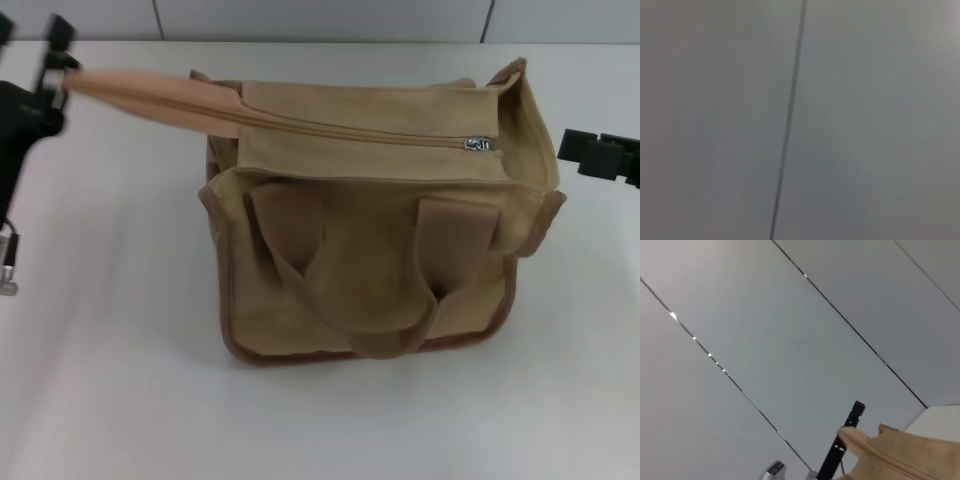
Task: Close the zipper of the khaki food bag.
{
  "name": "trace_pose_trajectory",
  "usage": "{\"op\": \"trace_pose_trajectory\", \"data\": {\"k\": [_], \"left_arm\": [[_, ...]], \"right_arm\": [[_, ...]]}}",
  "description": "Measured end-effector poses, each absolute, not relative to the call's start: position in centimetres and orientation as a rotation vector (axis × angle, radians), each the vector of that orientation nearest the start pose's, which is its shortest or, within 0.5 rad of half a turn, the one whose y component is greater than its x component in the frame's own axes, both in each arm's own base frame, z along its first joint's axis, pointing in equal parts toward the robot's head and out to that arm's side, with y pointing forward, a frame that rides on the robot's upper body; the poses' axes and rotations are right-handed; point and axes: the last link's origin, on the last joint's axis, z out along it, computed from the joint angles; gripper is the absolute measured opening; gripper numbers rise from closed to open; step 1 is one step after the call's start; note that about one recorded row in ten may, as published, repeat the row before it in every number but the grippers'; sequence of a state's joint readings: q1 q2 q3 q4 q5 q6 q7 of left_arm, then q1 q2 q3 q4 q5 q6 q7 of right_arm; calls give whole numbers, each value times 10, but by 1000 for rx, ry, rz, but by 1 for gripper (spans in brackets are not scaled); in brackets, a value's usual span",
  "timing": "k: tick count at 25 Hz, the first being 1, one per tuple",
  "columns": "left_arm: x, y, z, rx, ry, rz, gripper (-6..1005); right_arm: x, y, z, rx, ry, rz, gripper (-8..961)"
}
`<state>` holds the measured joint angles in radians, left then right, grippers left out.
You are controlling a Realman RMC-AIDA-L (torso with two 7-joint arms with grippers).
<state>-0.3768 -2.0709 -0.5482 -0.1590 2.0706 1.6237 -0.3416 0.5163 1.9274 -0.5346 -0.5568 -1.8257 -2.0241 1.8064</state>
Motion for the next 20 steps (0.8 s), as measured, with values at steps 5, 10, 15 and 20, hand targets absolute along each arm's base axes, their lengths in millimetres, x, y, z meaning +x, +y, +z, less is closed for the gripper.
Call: {"op": "trace_pose_trajectory", "data": {"k": [5,10,15,20], "left_arm": [[-288,277,25,-1465,-454,-1425,639],[-266,260,22,-1692,-422,-1662,786],[-248,249,1,-2148,-411,-1709,815],[-242,231,-24,-2588,-276,-1588,815]], "right_arm": [[250,294,77,-2754,982,1316,574],[247,280,69,-2807,733,1365,575],[248,268,61,-2805,532,1386,575],[252,258,46,-2824,375,1339,575]]}}
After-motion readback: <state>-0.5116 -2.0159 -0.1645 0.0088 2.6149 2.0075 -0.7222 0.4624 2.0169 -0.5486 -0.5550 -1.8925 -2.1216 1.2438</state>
